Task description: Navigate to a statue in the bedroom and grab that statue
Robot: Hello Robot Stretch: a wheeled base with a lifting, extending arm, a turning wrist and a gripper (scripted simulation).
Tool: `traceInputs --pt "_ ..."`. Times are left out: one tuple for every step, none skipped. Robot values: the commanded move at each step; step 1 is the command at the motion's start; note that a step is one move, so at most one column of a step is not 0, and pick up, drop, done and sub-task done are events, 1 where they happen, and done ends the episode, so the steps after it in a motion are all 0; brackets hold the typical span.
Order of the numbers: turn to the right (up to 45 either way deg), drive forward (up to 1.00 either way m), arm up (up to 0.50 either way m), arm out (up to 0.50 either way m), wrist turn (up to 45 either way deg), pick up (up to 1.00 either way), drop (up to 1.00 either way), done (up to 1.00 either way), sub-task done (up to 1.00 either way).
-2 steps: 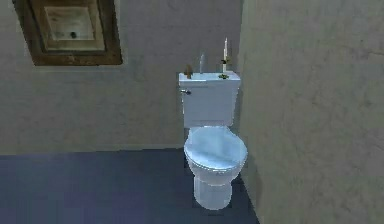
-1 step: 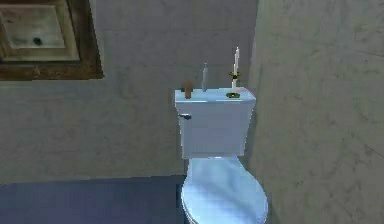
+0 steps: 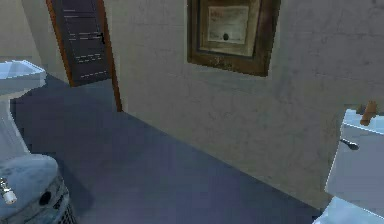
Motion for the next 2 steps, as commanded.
traceInputs --pt "-18.0 0.00 0.00 0.00 0.0 0.00 0.00 0.00 0.00" --pt "0.0 1.00 0.00 0.00 0.0 0.00 0.00 0.00 0.00"
